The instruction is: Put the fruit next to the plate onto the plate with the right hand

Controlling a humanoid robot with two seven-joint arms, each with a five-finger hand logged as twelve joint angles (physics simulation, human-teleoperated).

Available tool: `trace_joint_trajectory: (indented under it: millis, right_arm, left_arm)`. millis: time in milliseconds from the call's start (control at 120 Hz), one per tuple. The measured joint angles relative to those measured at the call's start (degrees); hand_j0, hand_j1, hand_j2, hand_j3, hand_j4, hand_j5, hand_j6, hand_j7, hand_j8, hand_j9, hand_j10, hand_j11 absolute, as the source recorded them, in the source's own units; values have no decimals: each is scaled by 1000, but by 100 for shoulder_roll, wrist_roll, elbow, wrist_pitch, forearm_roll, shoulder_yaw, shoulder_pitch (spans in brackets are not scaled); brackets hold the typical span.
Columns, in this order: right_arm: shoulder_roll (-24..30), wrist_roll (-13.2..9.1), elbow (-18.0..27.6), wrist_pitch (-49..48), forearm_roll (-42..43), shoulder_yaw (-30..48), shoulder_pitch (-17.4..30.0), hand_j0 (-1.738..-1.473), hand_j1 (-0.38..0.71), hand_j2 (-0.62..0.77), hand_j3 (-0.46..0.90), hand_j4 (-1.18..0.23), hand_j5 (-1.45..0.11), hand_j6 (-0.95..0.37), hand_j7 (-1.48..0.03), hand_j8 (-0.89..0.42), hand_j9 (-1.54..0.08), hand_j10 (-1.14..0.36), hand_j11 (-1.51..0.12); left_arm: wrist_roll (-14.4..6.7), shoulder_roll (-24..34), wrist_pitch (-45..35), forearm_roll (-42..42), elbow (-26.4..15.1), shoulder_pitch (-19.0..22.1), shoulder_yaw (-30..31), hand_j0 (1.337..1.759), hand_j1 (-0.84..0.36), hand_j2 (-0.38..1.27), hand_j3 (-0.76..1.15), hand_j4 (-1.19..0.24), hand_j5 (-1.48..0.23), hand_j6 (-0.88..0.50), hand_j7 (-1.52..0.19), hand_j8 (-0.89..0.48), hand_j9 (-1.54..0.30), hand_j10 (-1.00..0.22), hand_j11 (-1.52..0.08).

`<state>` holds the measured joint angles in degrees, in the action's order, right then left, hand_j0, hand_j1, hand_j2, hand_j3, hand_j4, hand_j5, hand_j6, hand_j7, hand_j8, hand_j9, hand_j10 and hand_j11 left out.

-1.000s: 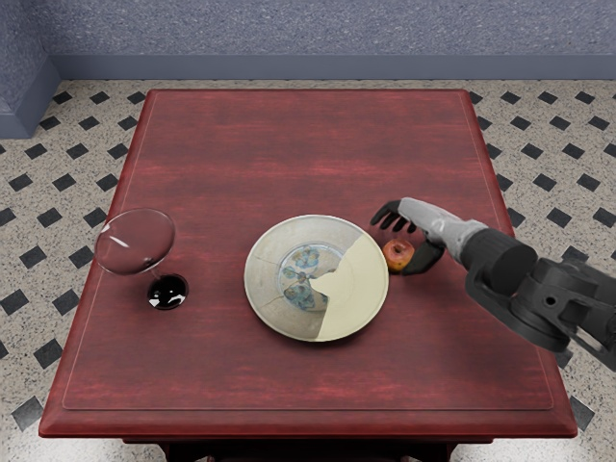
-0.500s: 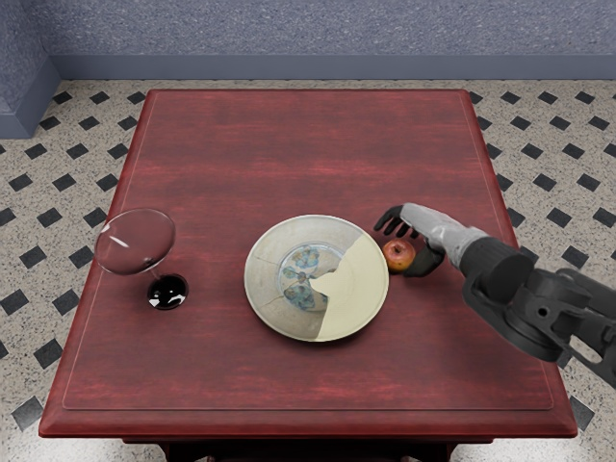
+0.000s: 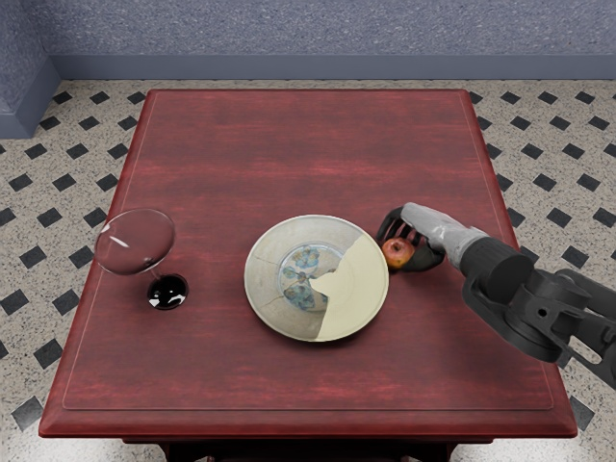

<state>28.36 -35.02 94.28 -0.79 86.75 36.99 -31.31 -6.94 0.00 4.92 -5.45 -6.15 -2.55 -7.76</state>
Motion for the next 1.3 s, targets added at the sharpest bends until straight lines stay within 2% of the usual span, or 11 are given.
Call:
trace_joint_trajectory:
  millis: [183,342,408,525,692,717,742,792,925,1108,1300]
  right_arm:
    - [-6,-1,-15,-2,-21,1,-8,-1656,411,341,0,-635,-841,-409,-832,-406,-838,-636,-838]
    - [-12,0,-55,14,-4,10,-9,-1654,398,470,-1,-719,-876,-460,-907,-466,-896,-708,-895]
    - [-14,0,-89,16,-6,10,-10,-1653,358,426,-1,-739,-884,-478,-927,-495,-912,-725,-910]
    - [-18,2,-153,23,-16,12,-15,-1653,293,485,-1,-767,-885,-574,-947,-580,-931,-755,-928]
    - [-170,-4,-280,-10,-11,17,-33,-1646,129,237,-4,-785,-885,-658,-960,-651,-943,-760,-939]
    - [-173,-4,-290,-16,-63,19,-41,-1645,119,248,-2,-787,-880,-661,-960,-645,-942,-759,-939]
    - [-170,-5,-298,-28,-118,27,-49,-1646,125,289,-1,-778,-896,-659,-960,-646,-948,-754,-945]
    - [-150,-4,-309,-72,-233,55,-65,-1647,136,212,1,-775,-895,-623,-958,-587,-958,-745,-955]
    - [28,-1,-319,-182,-665,93,-190,-1651,193,319,0,-747,-929,-604,-953,-551,-962,-726,-961]
    - [300,-1,-307,-380,-1220,131,-477,-1654,228,359,0,-726,-940,-585,-942,-534,-950,-708,-952]
    - [383,0,-291,-1104,-1826,705,-619,-1656,258,401,0,-715,-940,-569,-934,-521,-944,-693,-946]
  left_arm:
    - [0,0,0,0,0,0,1,1658,349,0,0,0,0,-1,0,-1,0,0,0]
    - [0,0,0,0,0,0,1,1658,349,0,0,0,0,-1,0,-1,0,0,0]
    - [0,0,0,0,0,0,1,1658,349,0,0,0,0,-1,0,-1,0,0,0]
    - [0,0,0,0,0,0,1,1658,349,0,0,0,0,-1,0,-1,0,0,0]
    - [1,0,0,1,0,0,-1,1658,349,0,0,0,0,-1,0,-1,0,0,0]
    - [1,0,0,1,0,0,-1,1658,349,0,0,0,0,-1,0,0,0,0,0]
    - [1,0,0,1,0,0,-2,1658,349,0,0,0,0,-1,0,0,0,0,0]
    - [1,0,0,1,0,0,-1,1658,349,0,0,0,0,-1,0,0,0,0,0]
    - [0,0,0,0,0,0,2,1658,349,0,0,0,0,-1,0,-1,0,0,0]
    - [0,0,0,0,0,0,2,1658,349,0,0,-1,0,-1,0,-1,0,0,0]
    - [0,0,0,0,0,0,2,1658,349,0,0,-1,0,-1,0,-1,0,0,0]
